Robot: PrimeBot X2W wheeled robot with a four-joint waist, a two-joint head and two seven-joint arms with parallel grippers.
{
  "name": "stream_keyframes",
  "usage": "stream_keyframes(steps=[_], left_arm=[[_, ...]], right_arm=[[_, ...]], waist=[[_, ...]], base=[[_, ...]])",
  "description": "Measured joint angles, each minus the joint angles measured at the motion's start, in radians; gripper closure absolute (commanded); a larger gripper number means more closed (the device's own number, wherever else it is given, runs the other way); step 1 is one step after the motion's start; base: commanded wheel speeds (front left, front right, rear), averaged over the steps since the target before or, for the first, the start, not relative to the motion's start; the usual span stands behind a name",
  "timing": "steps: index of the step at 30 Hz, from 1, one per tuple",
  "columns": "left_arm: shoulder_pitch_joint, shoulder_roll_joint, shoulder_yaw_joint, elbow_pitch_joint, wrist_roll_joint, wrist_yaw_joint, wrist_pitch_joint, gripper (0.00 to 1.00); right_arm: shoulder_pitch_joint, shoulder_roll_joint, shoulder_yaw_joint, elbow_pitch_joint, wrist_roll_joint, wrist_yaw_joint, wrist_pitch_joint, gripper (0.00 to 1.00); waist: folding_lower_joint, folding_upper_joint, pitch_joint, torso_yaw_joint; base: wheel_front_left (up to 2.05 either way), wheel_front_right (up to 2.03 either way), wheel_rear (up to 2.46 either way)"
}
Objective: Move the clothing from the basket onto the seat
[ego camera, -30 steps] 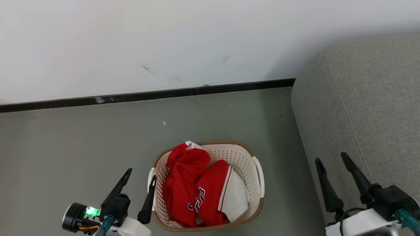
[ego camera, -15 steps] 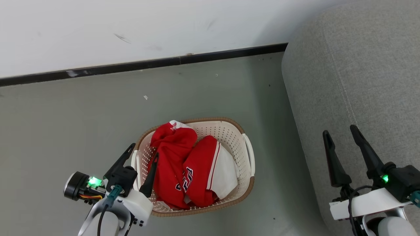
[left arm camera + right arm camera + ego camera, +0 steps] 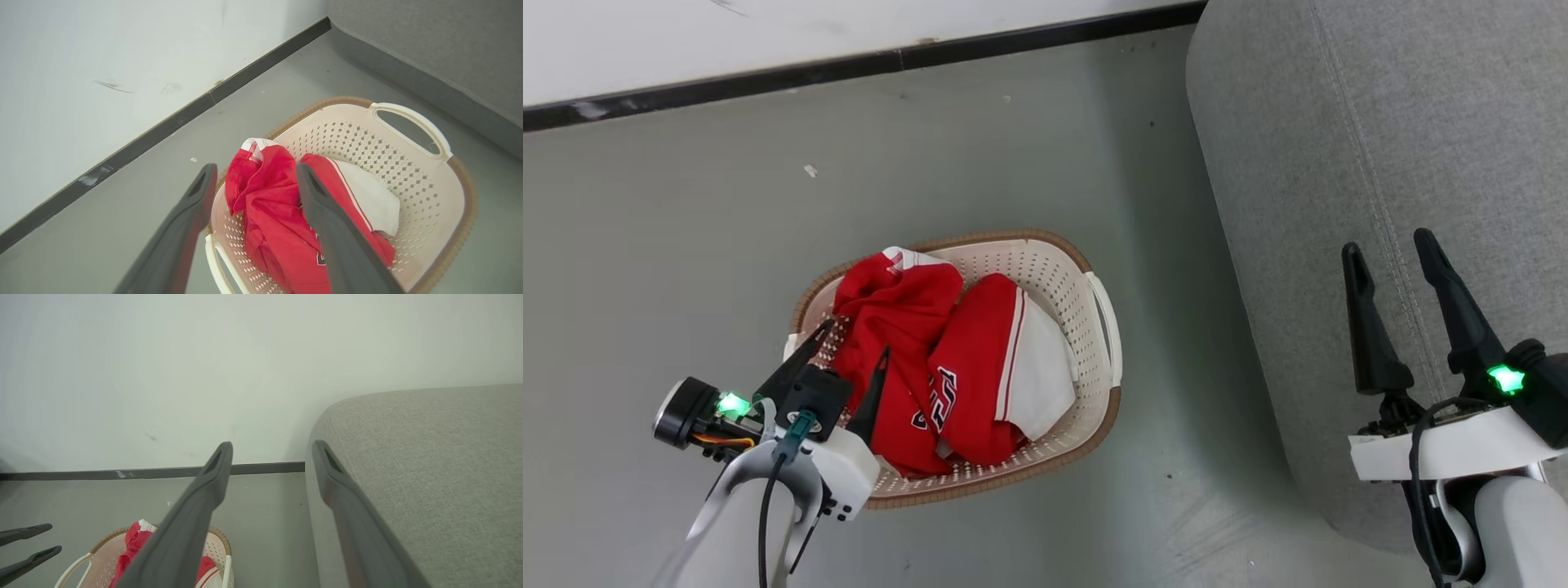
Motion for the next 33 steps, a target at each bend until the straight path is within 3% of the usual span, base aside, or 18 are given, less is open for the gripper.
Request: stream_keyframes(steps=[17, 33], left_arm=[[-0.116, 0.040, 0.012, 0.123, 0.019, 0.007, 0.015, 0.00], [-0.222, 0.094, 0.026, 0.204, 0.065, 0.044, 0.041, 0.00]], right_arm=[[-0.106, 0.000, 0.014, -0.008, 0.047, 0.000, -0.003, 0.00], [-0.207, 0.000, 0.049, -0.003, 0.102, 0.000, -0.003, 0.00]], waist=[[0.0000, 0.0000, 0.157, -0.092], [0.0000, 0.0000, 0.280, -0.165]], base=[[0.00, 0.00, 0.00], [0.00, 0.00, 0.00]])
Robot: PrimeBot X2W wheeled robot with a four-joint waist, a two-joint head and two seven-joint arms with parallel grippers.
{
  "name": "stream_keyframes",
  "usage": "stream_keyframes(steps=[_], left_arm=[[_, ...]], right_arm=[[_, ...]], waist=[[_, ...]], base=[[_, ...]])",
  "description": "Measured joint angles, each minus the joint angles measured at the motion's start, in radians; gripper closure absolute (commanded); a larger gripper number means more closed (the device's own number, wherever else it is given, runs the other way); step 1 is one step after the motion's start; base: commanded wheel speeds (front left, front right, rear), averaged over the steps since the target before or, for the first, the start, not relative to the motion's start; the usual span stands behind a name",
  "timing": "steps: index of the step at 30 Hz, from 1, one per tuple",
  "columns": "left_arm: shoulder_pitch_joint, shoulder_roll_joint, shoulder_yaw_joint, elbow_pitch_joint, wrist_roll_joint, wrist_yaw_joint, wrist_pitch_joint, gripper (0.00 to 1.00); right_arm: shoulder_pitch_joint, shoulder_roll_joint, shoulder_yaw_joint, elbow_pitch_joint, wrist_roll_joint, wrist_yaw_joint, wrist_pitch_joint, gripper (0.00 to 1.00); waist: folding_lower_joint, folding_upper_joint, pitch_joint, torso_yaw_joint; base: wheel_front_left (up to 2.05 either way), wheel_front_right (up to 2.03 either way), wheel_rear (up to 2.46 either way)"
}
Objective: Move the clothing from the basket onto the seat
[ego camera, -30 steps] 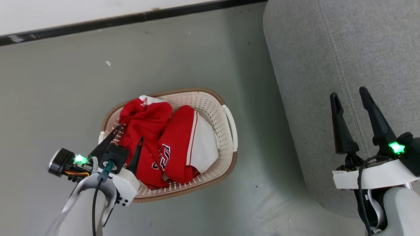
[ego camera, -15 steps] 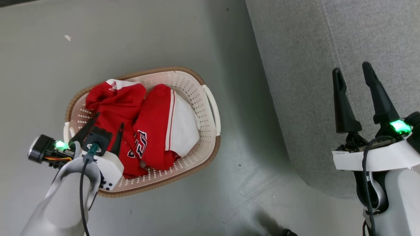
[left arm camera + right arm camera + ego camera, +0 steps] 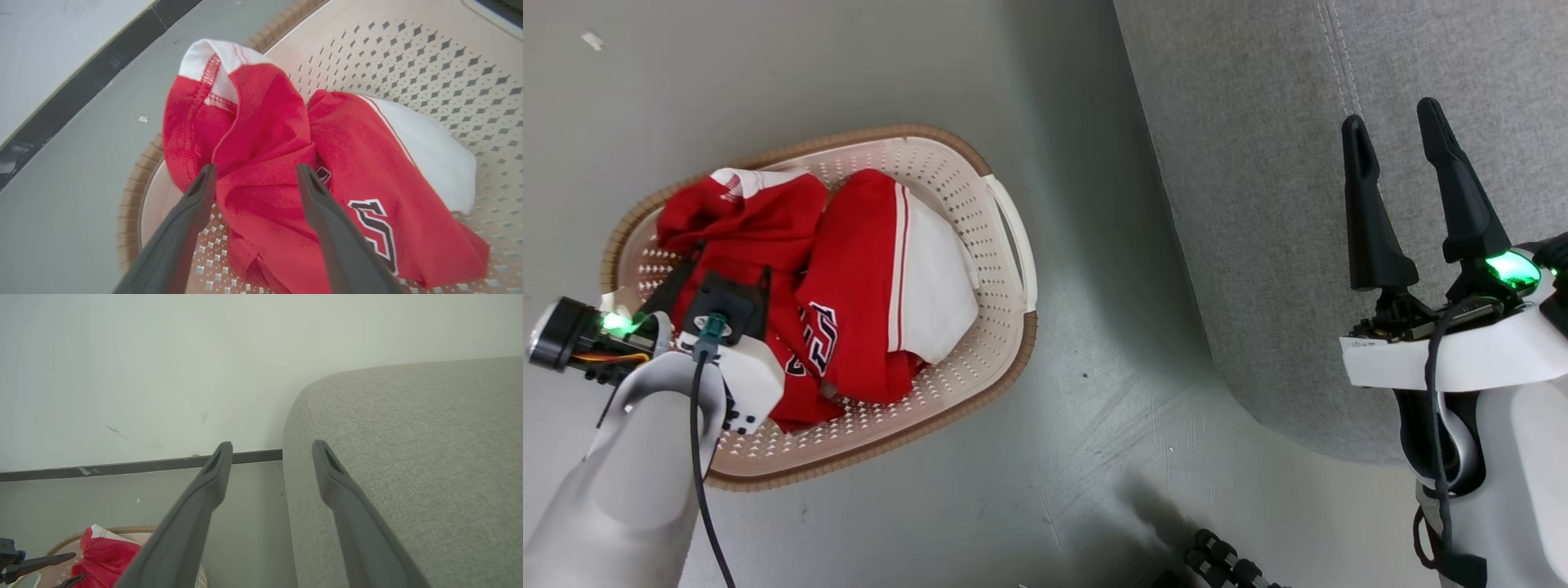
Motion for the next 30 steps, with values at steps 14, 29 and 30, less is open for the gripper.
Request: stream_keyframes(steps=[14, 29, 30], left_arm=[[-0.050, 0.037, 0.003, 0.059, 0.058, 0.084, 0.054, 0.00], [-0.080, 0.008, -0.038, 0.093, 0.093, 0.105, 0.091, 1.00], [-0.080, 0.004, -0.038, 0.093, 0.093, 0.105, 0.090, 1.00]], right_arm=[[-0.066, 0.000, 0.028, 0.012, 0.046, 0.000, 0.000, 0.00], [-0.099, 0.000, 0.039, 0.040, 0.075, 0.000, 0.000, 0.00], [-0.101, 0.000, 0.037, 0.040, 0.075, 0.000, 0.000, 0.00]], waist=[[0.0000, 0.0000, 0.069, -0.044], [-0.0001, 0.0000, 0.084, -0.073], [-0.0001, 0.0000, 0.083, -0.074]], base=[[0.00, 0.00, 0.00], [0.00, 0.00, 0.00], [0.00, 0.00, 0.00]])
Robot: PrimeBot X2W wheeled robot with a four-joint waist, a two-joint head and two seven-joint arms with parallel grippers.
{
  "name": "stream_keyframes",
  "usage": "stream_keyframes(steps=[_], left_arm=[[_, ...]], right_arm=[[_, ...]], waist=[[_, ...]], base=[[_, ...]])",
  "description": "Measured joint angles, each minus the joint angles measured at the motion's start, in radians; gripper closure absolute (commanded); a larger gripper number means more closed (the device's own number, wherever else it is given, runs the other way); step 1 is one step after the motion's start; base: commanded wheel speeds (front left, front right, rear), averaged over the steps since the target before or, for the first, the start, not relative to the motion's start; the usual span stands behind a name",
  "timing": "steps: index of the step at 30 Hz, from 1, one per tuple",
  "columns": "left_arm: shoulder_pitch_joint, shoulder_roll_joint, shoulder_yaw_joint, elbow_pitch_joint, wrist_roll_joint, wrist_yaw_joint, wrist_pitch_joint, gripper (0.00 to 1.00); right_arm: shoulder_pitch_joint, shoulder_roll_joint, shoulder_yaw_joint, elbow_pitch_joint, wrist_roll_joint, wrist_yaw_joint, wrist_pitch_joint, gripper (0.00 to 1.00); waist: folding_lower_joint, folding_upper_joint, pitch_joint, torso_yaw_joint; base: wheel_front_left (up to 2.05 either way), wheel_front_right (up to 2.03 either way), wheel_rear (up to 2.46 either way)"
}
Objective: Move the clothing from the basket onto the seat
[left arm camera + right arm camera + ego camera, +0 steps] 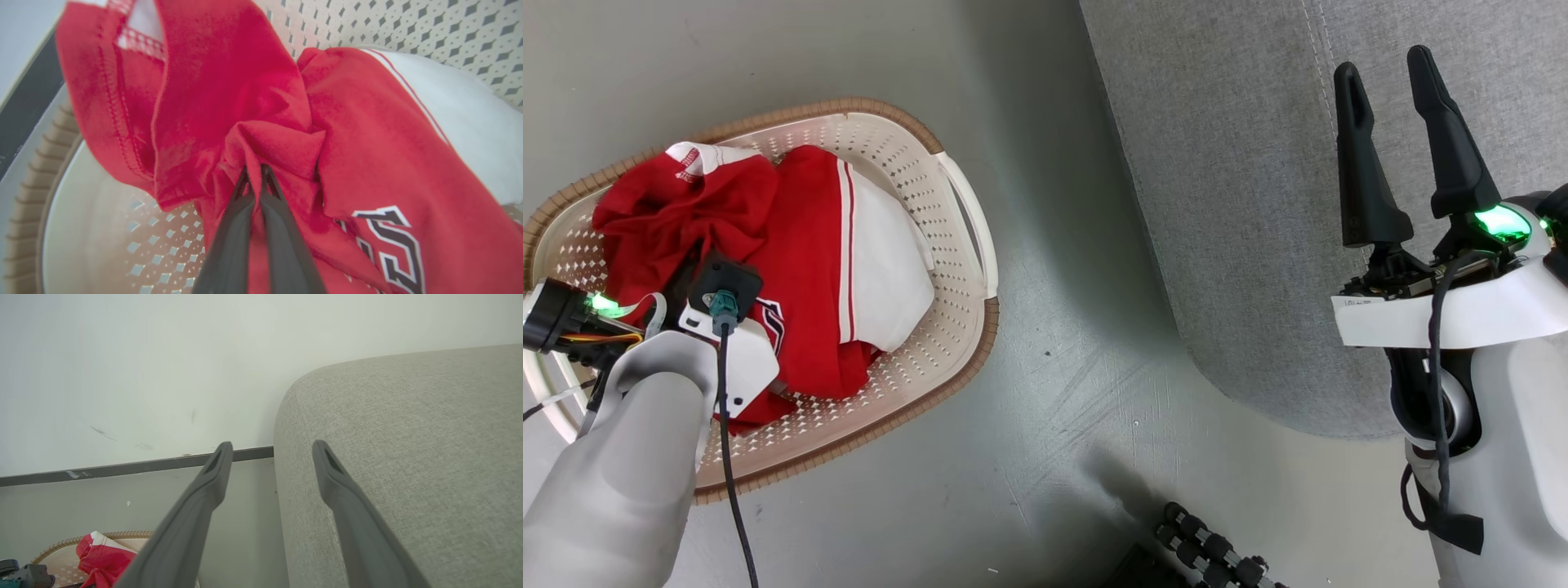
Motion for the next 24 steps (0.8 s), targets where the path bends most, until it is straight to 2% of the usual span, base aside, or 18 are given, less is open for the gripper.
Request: stream_keyframes(steps=[7, 18, 24], left_arm=[[0.000, -0.026, 0.006, -0.016, -0.034, -0.008, -0.029, 1.00], [0.026, -0.093, 0.026, -0.140, -0.114, -0.052, -0.110, 1.00], [0.034, -0.117, 0.044, -0.234, -0.158, -0.062, -0.135, 1.00]], right_arm=[[0.000, 0.000, -0.011, 0.017, 0.000, 0.000, 0.000, 0.00], [0.000, 0.000, -0.033, 0.038, -0.018, 0.000, 0.000, 0.00], [0.000, 0.000, -0.033, 0.055, -0.021, 0.000, 0.000, 0.00]], waist=[[0.0000, 0.0000, -0.014, 0.005], [0.0000, 0.0000, -0.059, 0.039], [0.0000, 0.0000, -0.092, 0.063]], base=[[0.00, 0.00, 0.00], [0.00, 0.00, 0.00], [0.00, 0.00, 0.00]])
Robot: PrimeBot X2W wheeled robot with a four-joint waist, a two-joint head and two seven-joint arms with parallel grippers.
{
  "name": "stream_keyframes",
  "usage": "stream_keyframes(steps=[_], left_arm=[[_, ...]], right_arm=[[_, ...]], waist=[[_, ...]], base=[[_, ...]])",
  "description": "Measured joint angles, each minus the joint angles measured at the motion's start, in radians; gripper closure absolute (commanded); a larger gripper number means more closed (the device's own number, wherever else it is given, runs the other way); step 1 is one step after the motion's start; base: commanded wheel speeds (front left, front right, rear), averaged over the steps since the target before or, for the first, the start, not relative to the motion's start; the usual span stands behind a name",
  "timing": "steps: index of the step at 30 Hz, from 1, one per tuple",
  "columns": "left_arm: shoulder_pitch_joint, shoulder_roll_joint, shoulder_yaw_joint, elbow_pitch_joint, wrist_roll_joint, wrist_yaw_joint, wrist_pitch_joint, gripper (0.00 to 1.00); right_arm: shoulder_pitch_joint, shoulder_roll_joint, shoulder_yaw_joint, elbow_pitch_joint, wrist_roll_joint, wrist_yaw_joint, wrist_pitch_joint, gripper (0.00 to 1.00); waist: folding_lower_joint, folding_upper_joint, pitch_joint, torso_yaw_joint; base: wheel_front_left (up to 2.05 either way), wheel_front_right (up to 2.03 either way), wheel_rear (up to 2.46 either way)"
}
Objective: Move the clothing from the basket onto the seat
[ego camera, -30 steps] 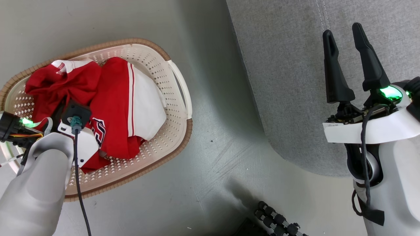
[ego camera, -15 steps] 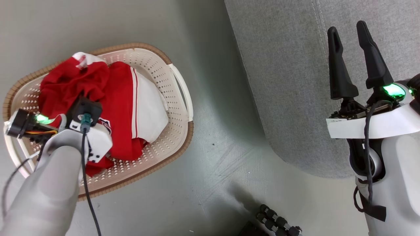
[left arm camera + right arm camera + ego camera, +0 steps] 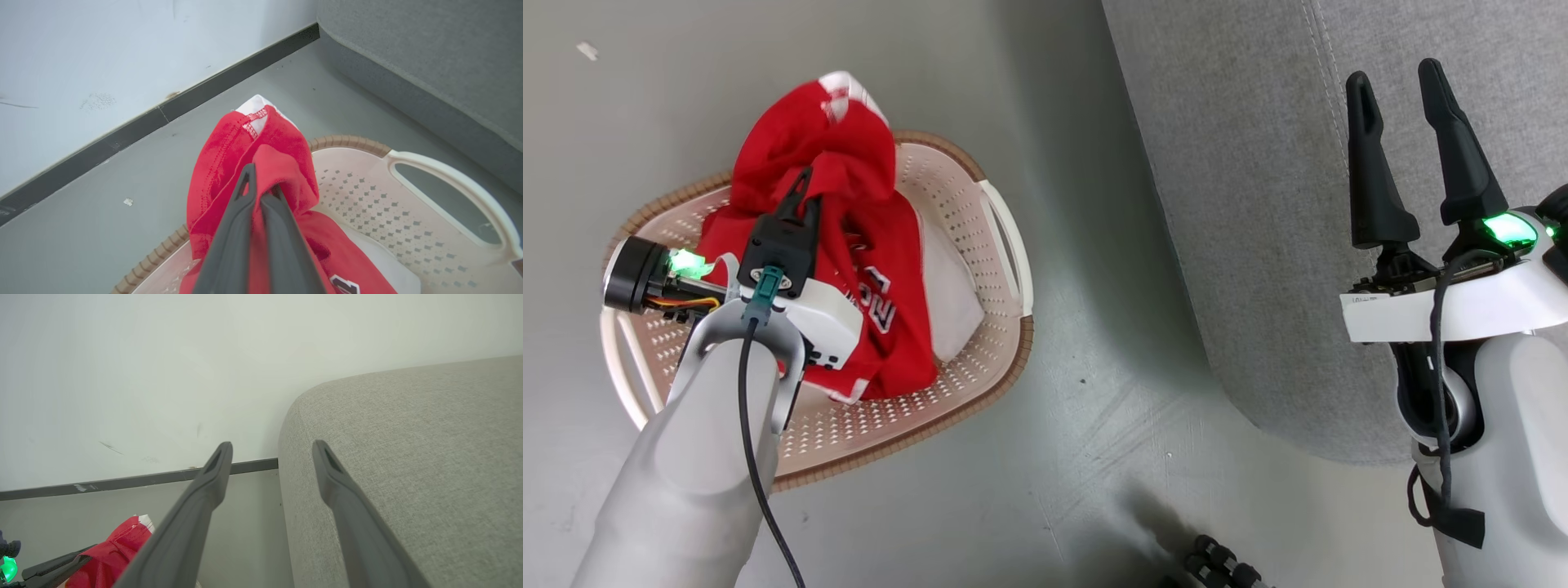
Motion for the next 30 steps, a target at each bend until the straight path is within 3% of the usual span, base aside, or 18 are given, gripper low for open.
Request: stream_keyframes(steps=[16, 30], left_arm=[[0.052, -0.009, 0.022, -0.215, -0.068, -0.044, -0.022, 1.00], [0.126, -0.014, 0.014, -0.340, -0.142, -0.127, -0.023, 1.00]], right_arm=[[0.000, -0.001, 0.042, 0.044, -0.096, 0.000, 0.000, 0.00], [0.035, -0.022, 0.090, 0.109, -0.163, 0.000, 0.000, 0.00]], waist=[[0.0000, 0.0000, -0.113, 0.067], [0.0000, 0.0000, -0.259, 0.130]], base=[[0.00, 0.00, 0.00], [0.00, 0.00, 0.00]])
